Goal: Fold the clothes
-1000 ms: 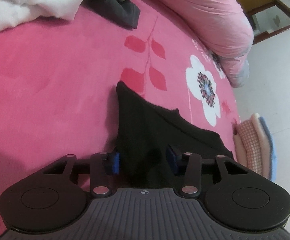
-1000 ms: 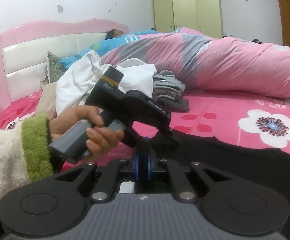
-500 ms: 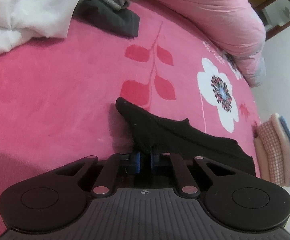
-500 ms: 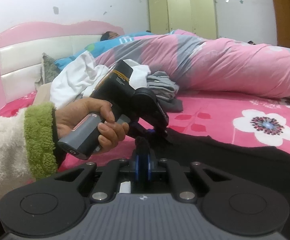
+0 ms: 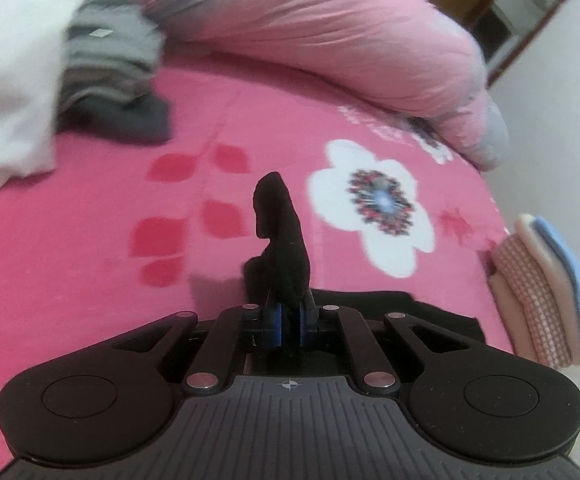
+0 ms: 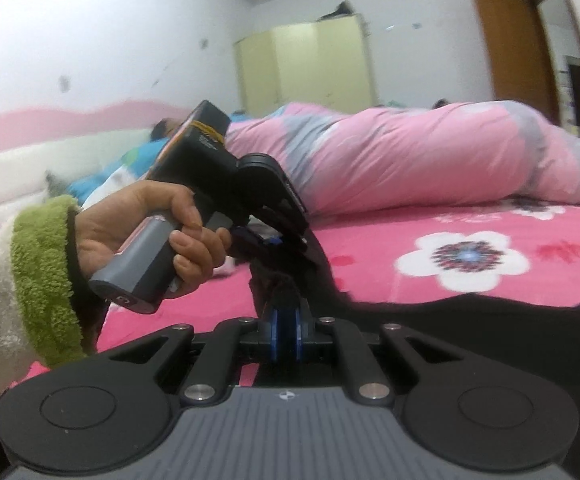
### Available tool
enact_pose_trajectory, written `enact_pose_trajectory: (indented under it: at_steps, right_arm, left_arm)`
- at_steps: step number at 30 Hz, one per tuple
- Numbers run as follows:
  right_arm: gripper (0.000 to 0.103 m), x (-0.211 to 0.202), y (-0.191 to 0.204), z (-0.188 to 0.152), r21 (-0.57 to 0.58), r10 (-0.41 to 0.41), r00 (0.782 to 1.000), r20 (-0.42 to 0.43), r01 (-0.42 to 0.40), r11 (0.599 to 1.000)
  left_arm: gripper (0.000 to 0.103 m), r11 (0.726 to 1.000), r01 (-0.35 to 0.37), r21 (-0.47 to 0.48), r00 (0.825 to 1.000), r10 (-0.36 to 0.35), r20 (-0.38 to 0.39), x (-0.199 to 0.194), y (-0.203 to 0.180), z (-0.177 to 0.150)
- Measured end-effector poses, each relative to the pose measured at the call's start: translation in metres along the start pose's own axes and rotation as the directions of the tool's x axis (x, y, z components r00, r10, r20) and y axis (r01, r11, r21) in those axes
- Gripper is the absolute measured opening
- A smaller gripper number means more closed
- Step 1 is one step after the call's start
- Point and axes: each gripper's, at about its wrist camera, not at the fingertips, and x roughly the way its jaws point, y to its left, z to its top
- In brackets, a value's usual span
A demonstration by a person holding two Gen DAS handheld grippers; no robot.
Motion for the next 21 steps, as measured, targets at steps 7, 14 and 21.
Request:
enact_pose_trajectory:
  at_steps: [7, 14, 21]
  right_arm:
    - [0.007, -0.042, -0.05, -0.006, 0.135, -0.131, 0.989, 0.076, 0.12, 0.984]
    - [0.007, -0.079, -0.103, -0.024, 0.278, -0.248, 0.964, 0.099, 0.212, 0.937]
    - [0.007, -0.107, -0.151, -0.049, 0.405, -0.35, 0.933, 0.089, 0.287, 0.868]
  left_arm:
    - [0.005, 0.991, 0.007, 0.131, 1.0, -0.005, -0.016, 0.022, -0.087, -0.008]
    - [0.005, 0.966, 0.003, 0.26, 0.999, 0.01, -0.05, 0.06, -0.165, -0.031]
    - [0.005, 0.922, -0.01, 0.386, 0.993, 0.055, -0.106, 0.11, -0.227, -0.062]
